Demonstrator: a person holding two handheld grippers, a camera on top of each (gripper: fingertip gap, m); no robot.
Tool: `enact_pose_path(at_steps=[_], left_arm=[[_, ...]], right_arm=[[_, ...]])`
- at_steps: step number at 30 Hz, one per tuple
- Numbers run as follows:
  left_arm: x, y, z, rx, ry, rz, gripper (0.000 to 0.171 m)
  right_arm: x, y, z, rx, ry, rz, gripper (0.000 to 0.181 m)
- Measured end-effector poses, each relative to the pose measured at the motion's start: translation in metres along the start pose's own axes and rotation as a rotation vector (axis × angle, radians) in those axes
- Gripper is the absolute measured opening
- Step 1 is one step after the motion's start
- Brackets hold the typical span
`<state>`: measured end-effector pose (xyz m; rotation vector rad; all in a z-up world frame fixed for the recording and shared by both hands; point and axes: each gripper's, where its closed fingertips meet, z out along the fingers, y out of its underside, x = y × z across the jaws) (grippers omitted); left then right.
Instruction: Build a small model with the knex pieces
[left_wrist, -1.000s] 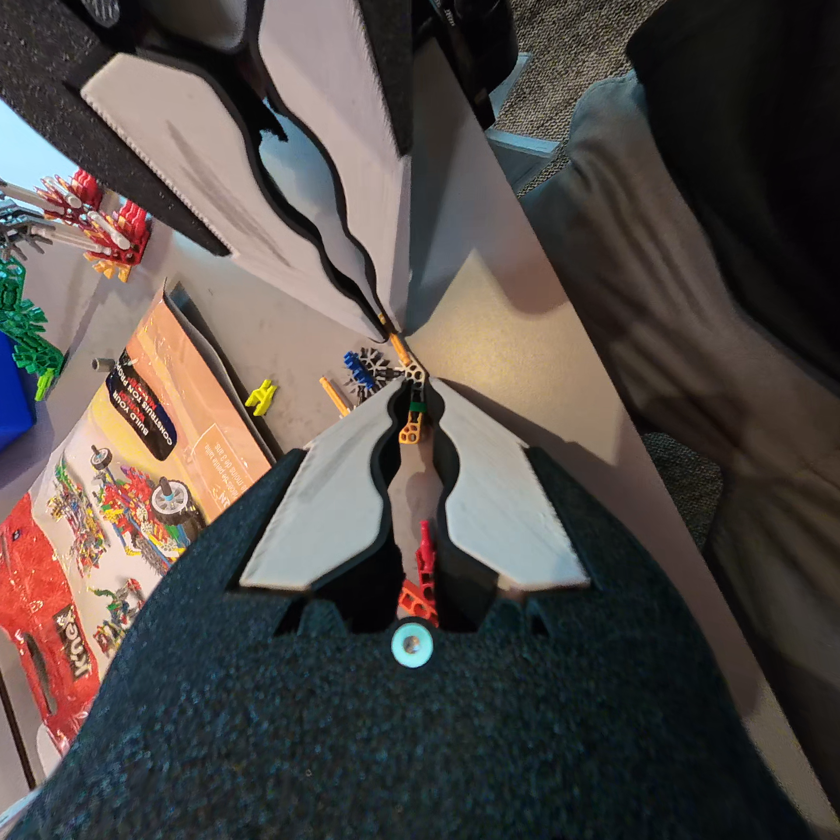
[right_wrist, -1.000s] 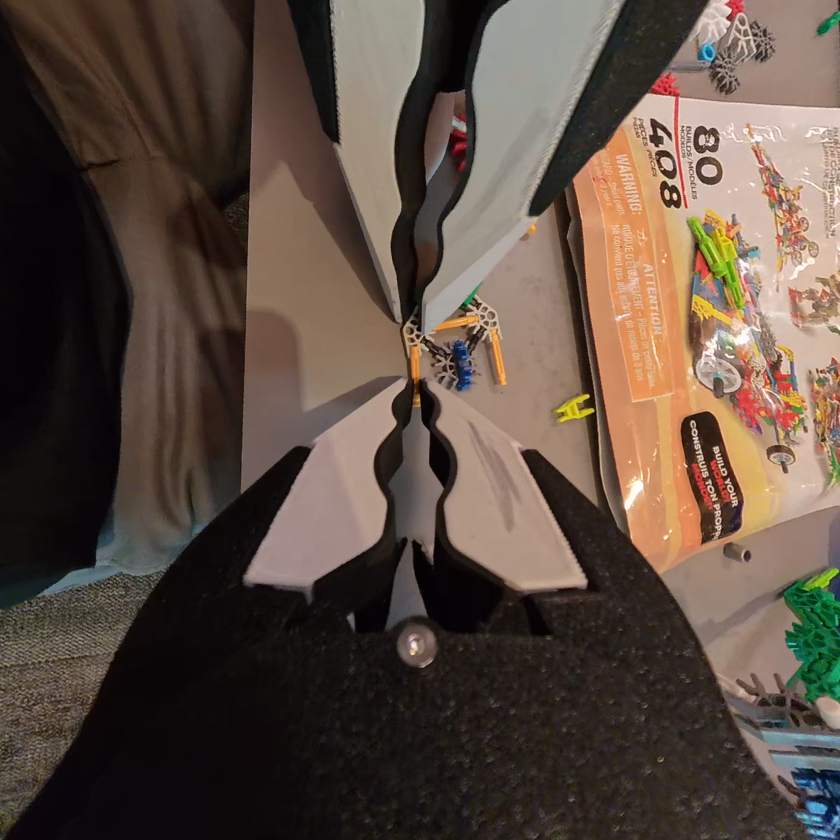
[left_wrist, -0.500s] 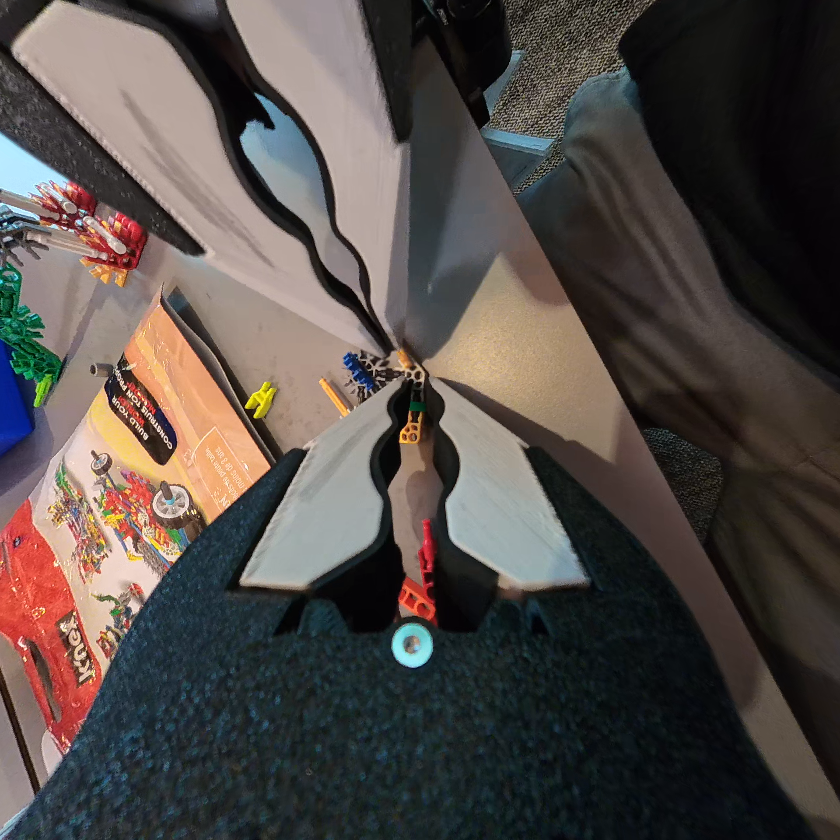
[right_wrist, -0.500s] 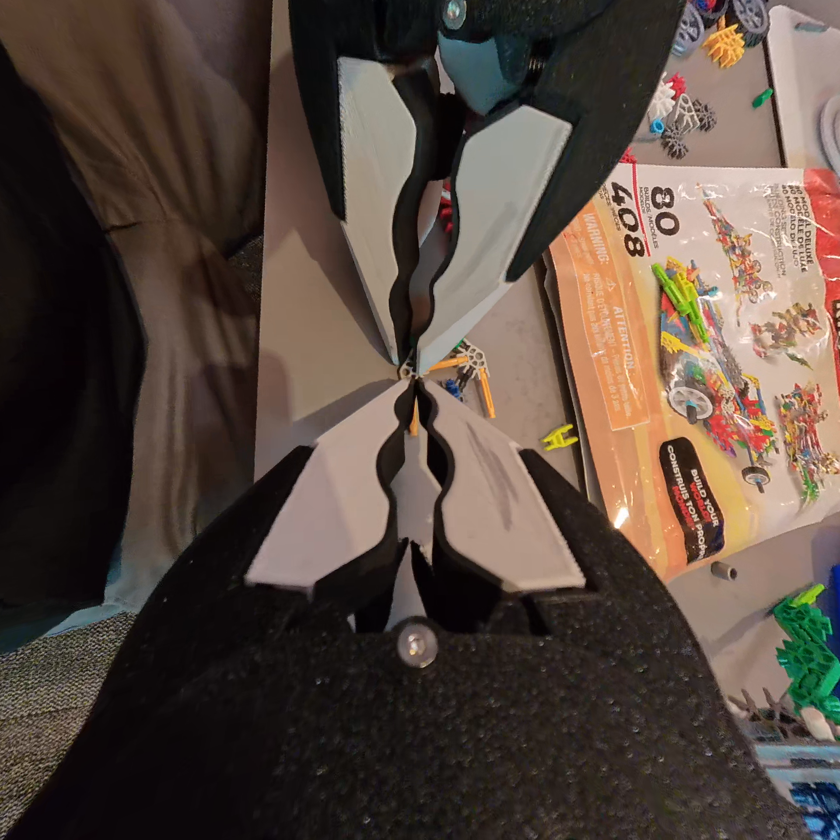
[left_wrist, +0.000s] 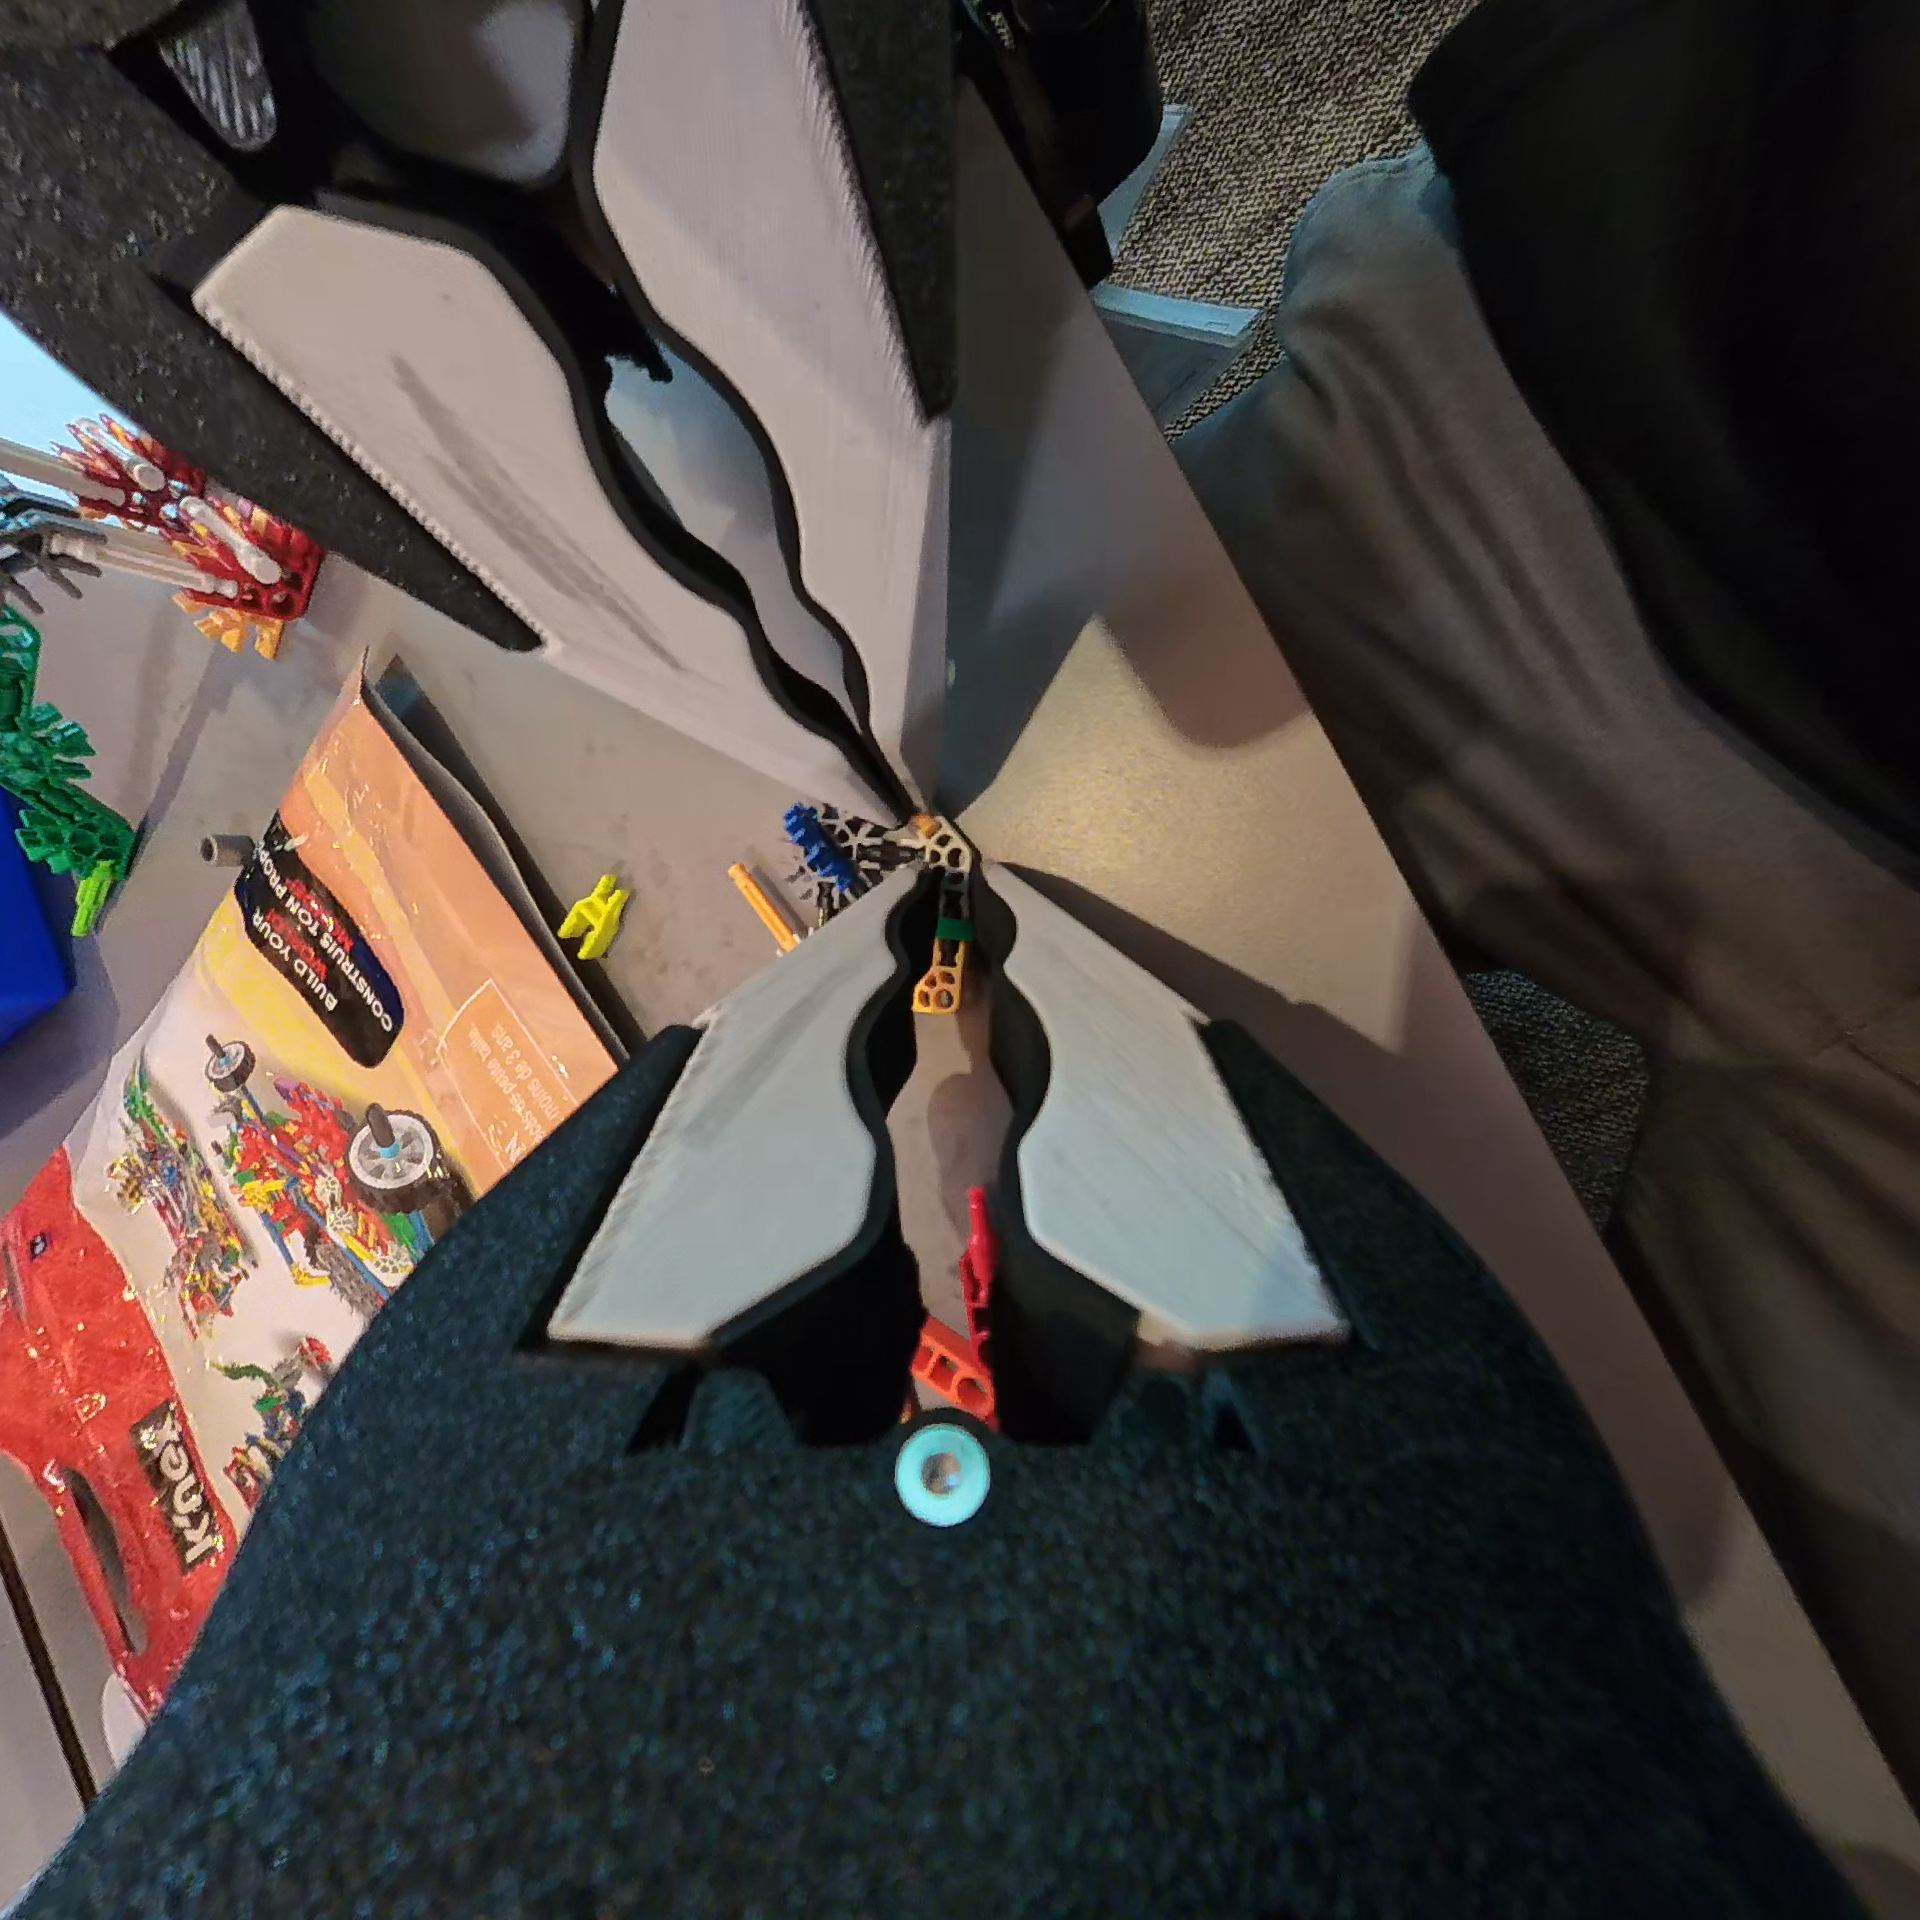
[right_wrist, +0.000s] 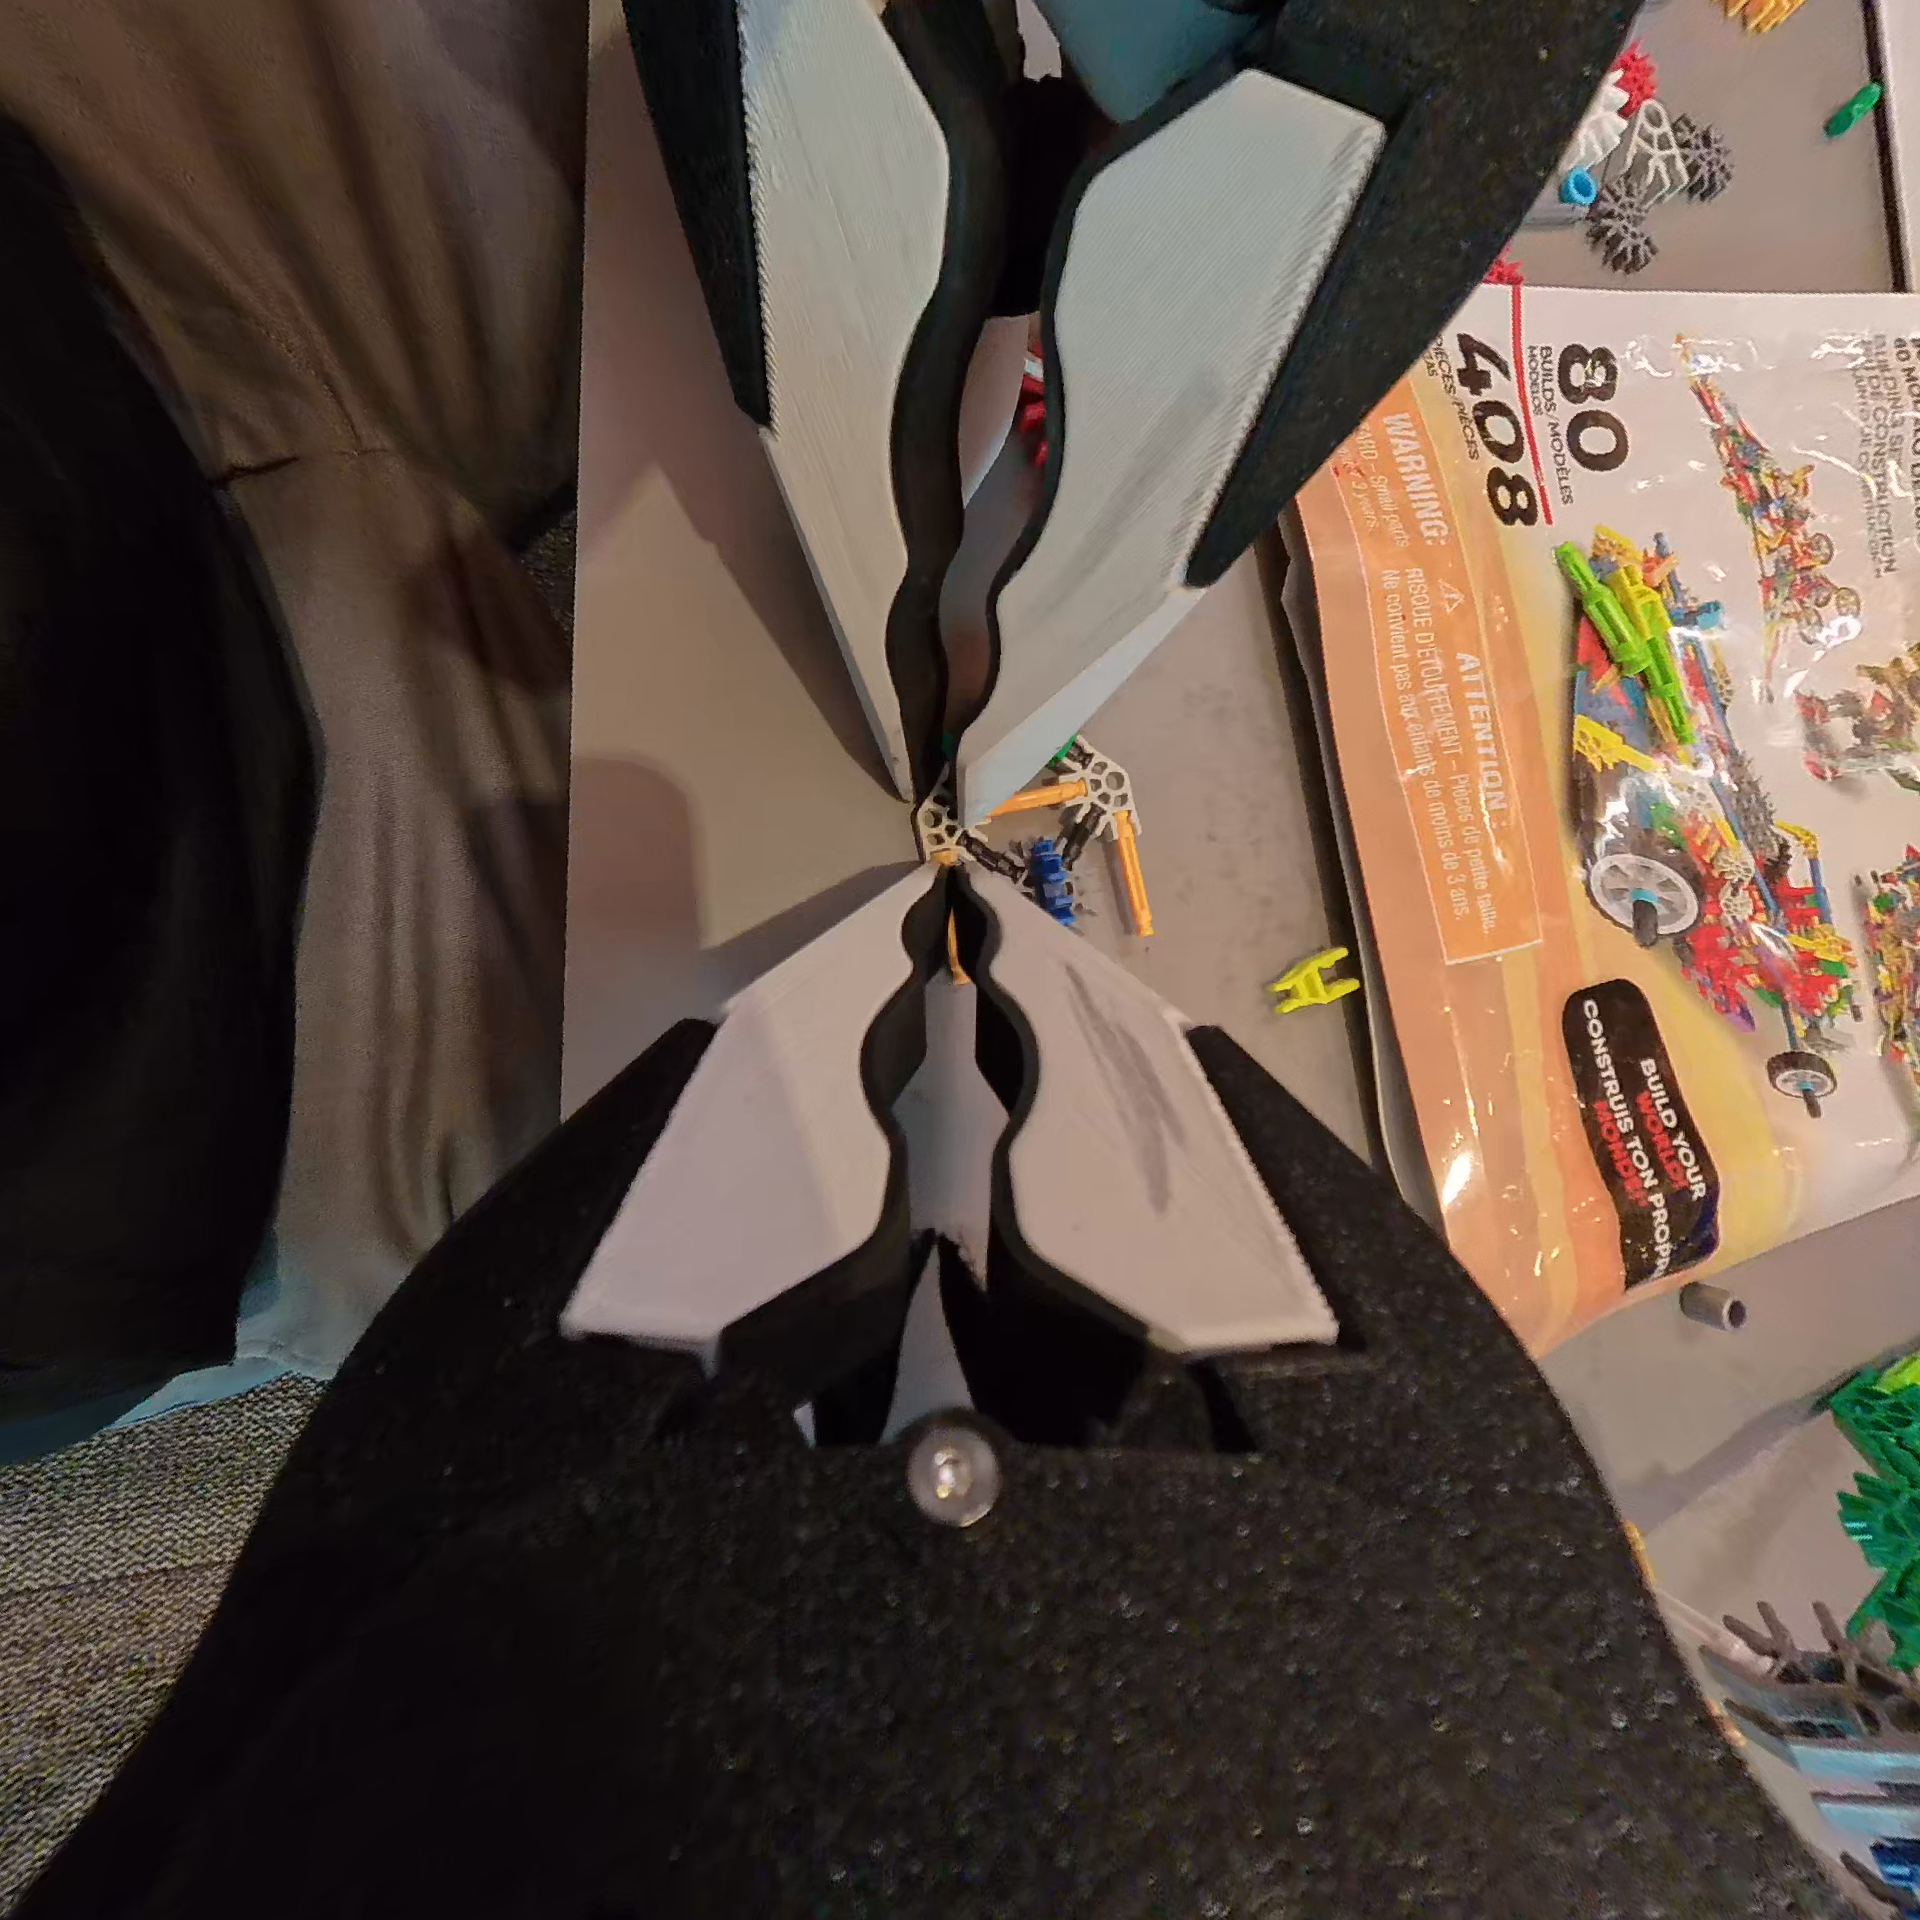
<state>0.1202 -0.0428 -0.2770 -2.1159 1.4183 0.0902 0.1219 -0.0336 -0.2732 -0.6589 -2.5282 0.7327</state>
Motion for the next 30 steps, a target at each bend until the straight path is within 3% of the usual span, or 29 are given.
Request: enact_pose_path(at_steps=[30], left_arm=[[0.000,0.000,0.000,-0.010,0.006,-0.004,0.003]], right_arm=[[0.004,-0.003,-0.005,0.008,-0.020,0.055,0.000]])
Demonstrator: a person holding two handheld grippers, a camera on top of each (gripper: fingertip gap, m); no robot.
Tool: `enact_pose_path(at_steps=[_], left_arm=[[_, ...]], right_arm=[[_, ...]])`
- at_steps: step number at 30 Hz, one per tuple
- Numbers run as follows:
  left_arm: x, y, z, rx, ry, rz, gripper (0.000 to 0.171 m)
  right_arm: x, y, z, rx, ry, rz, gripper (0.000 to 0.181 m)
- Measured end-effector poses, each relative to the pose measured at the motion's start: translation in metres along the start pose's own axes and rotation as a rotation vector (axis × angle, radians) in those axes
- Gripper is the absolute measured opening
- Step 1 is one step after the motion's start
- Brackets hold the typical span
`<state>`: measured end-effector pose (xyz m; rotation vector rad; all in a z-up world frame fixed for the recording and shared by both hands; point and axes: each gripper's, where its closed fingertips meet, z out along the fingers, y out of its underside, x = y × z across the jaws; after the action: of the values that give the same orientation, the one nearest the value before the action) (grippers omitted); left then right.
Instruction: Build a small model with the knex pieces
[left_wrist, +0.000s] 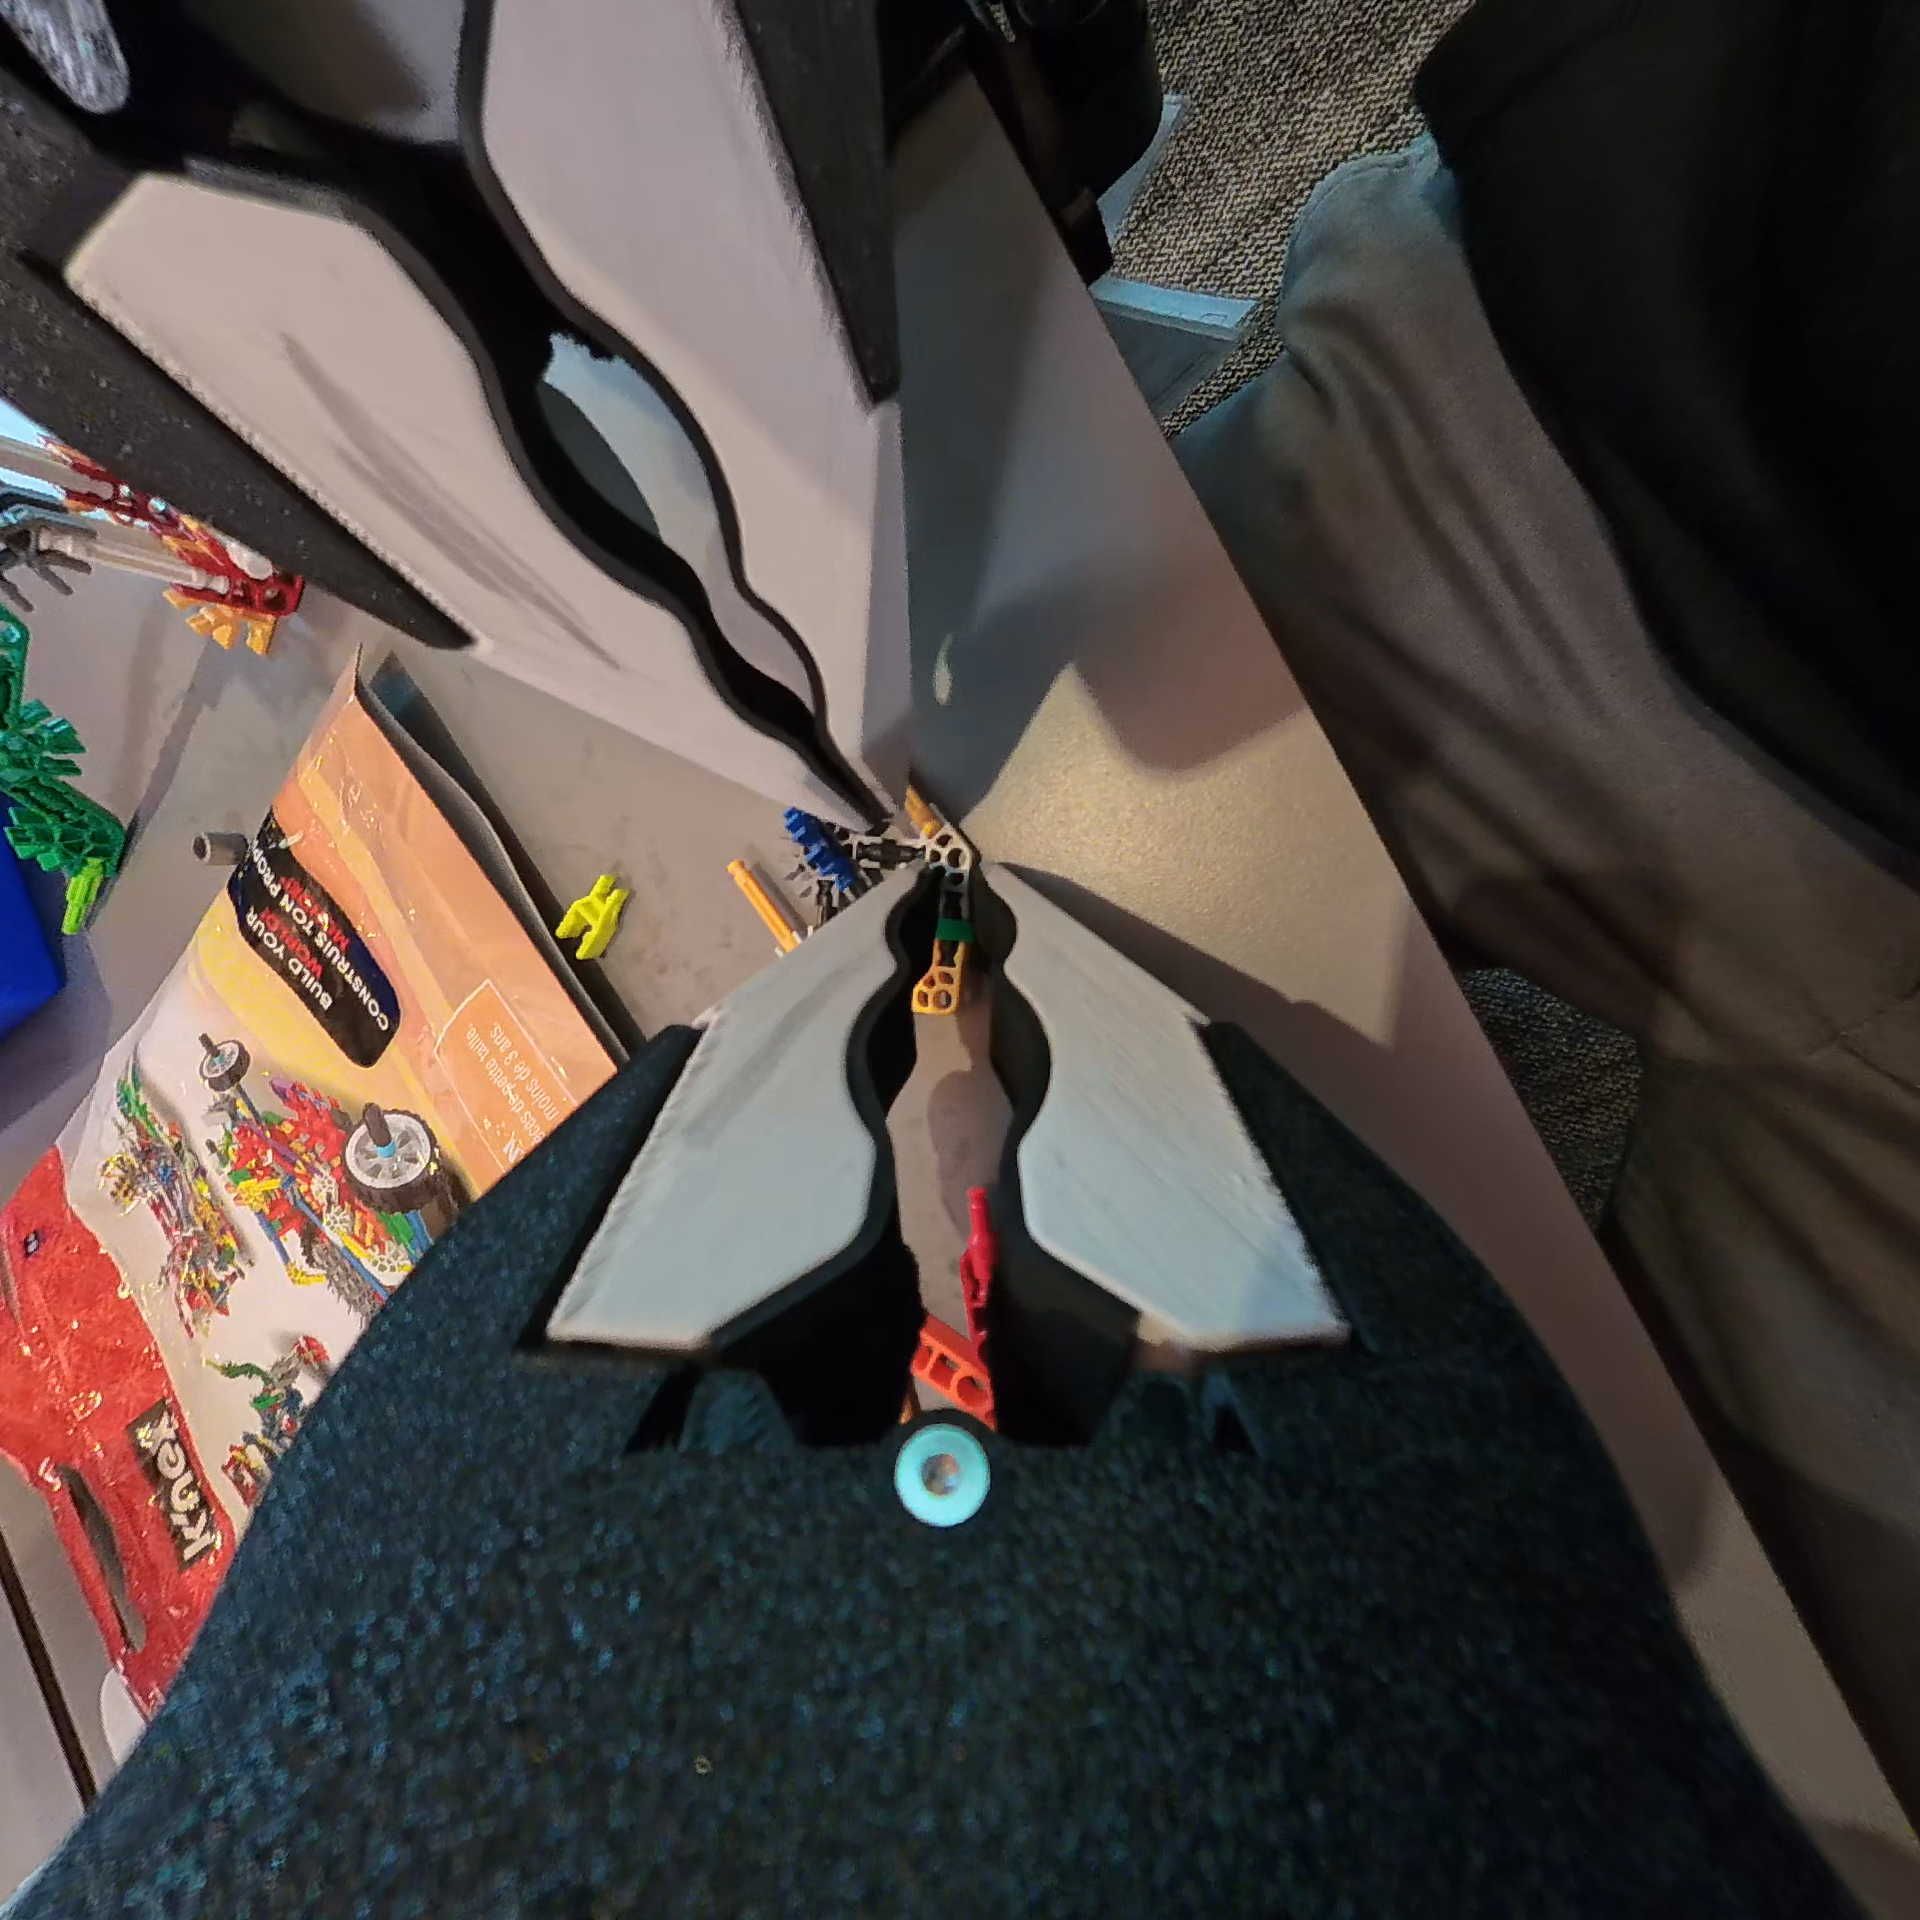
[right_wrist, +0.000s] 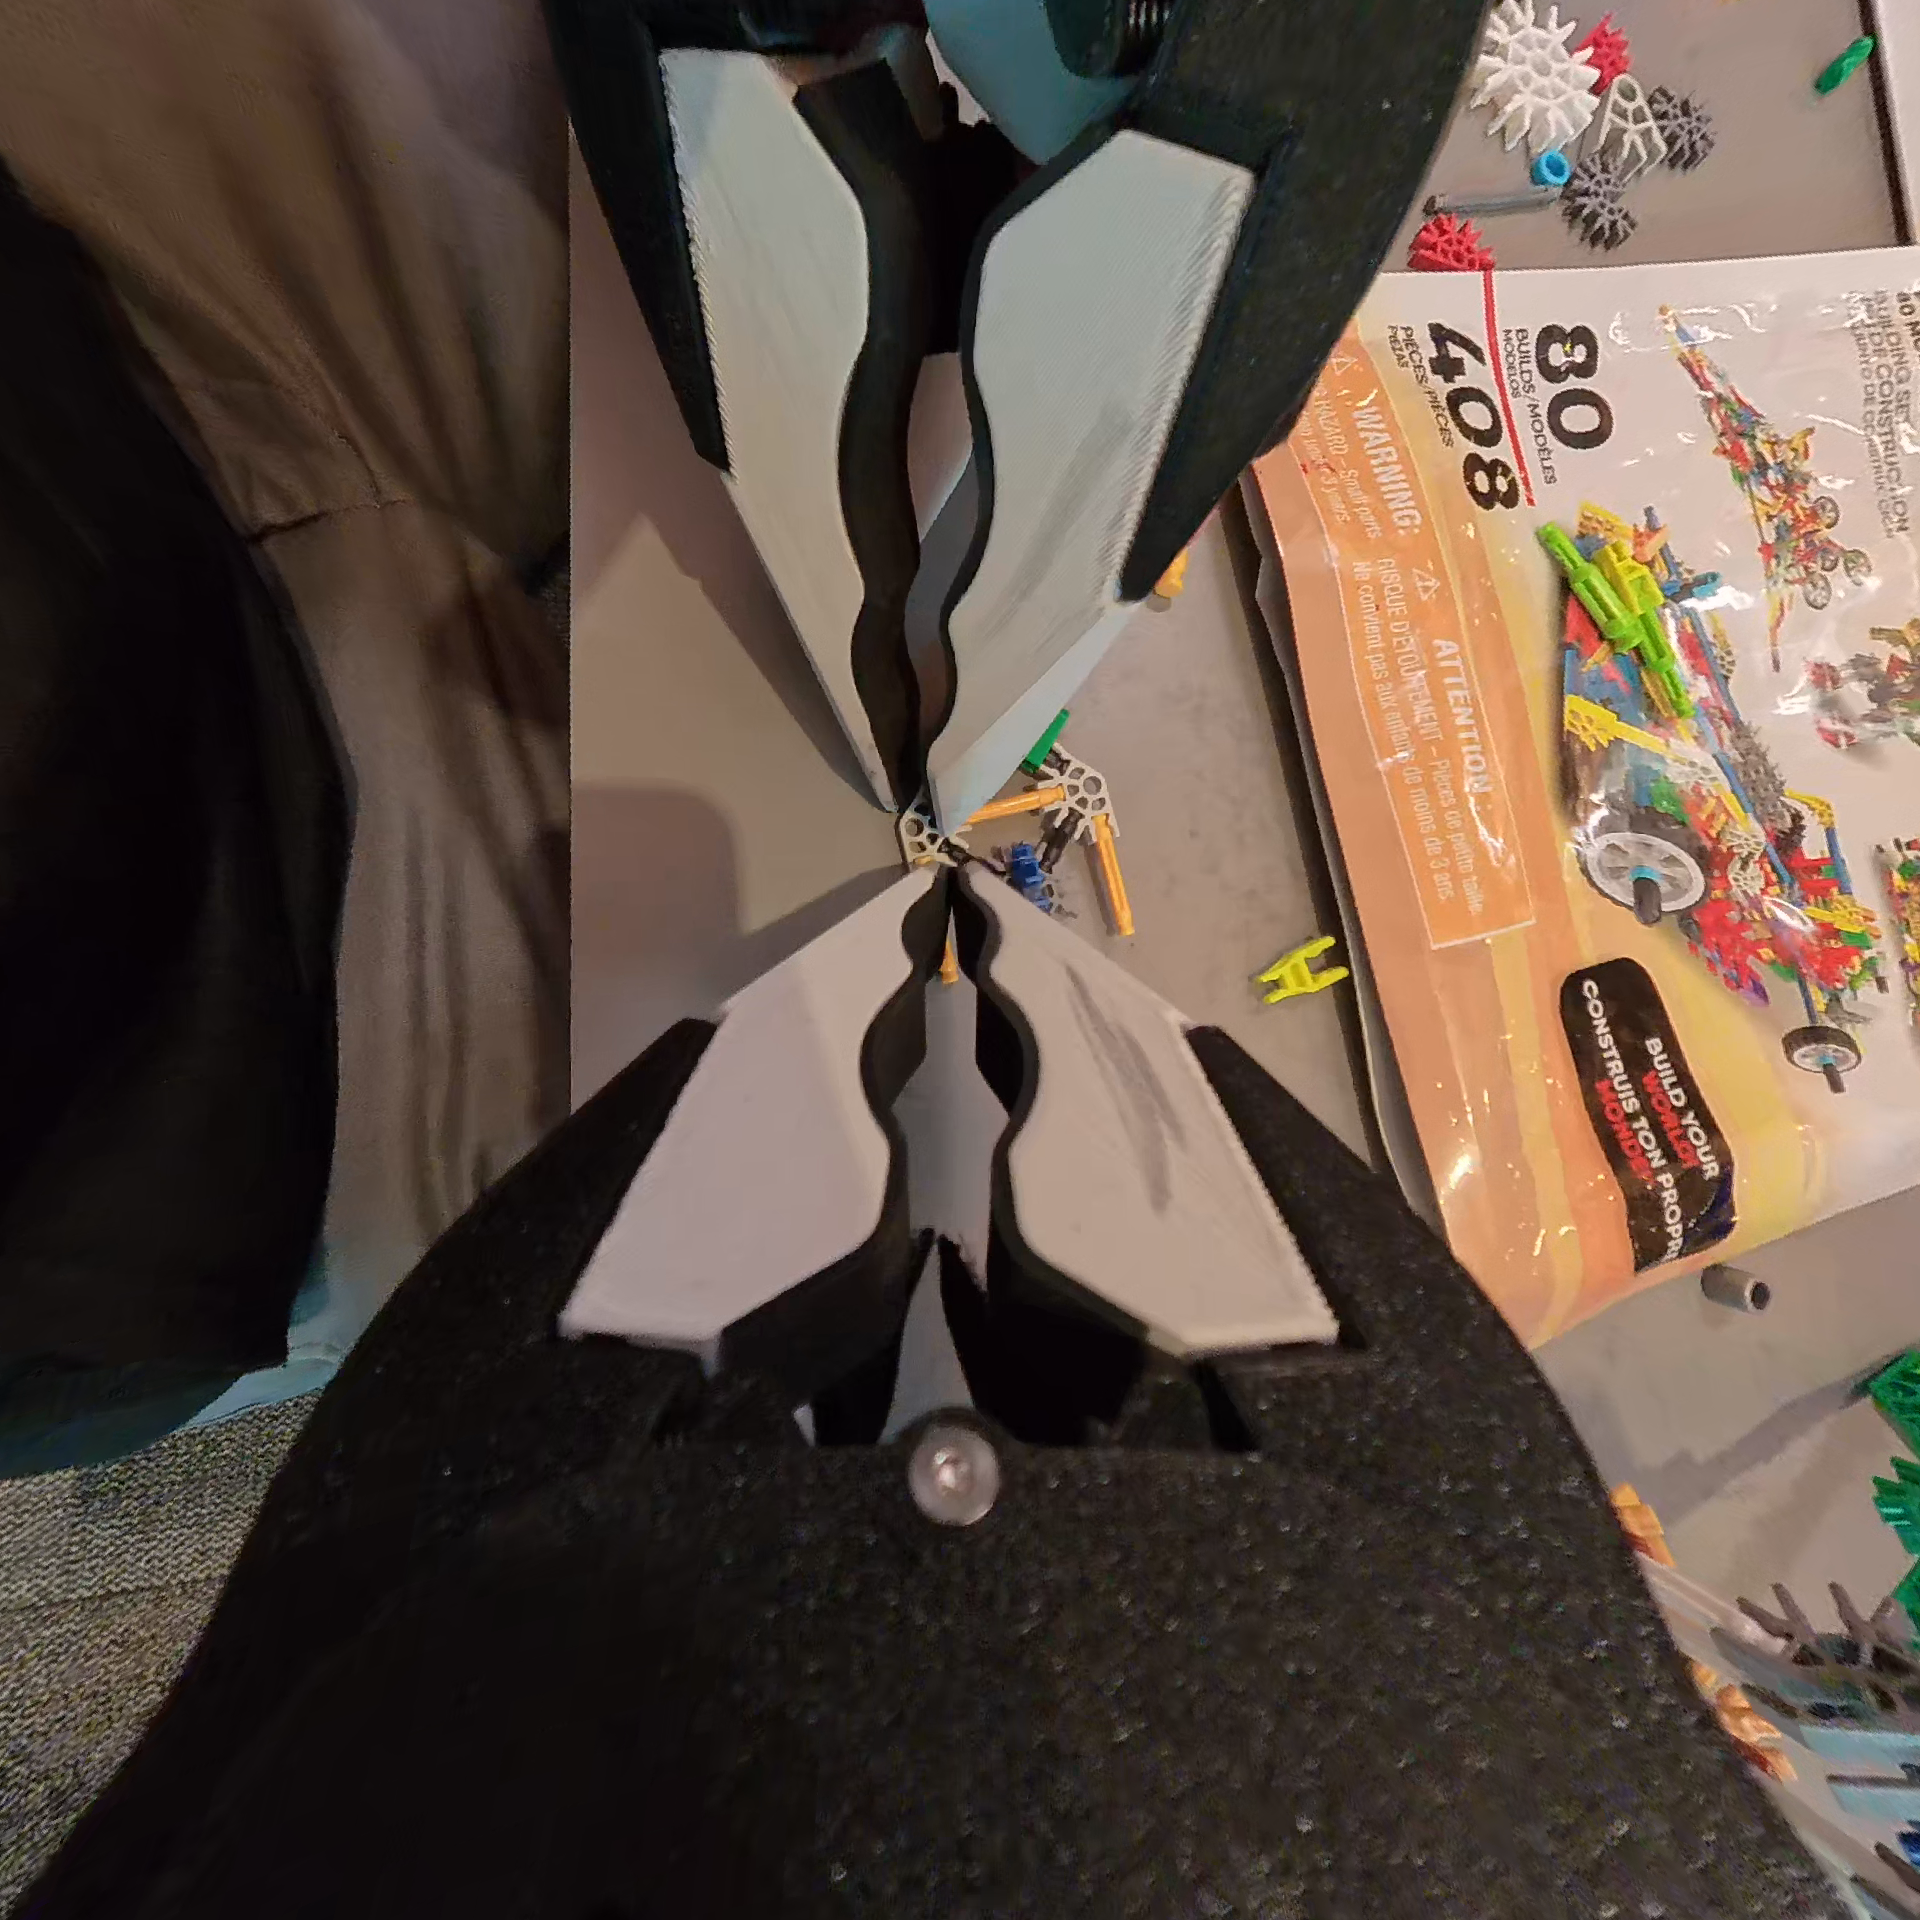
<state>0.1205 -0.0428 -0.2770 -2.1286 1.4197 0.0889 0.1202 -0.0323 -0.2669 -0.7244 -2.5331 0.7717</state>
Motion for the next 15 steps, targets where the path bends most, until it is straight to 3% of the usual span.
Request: enact_pose_path(at_steps=[15], left_arm=[[-0.0001,0.0001,0.0001,0.002,-0.003,-0.003,0.003]], right_arm=[[-0.0048,0.0051,0.0062,-0.075,-0.079,0.075,0.000]])
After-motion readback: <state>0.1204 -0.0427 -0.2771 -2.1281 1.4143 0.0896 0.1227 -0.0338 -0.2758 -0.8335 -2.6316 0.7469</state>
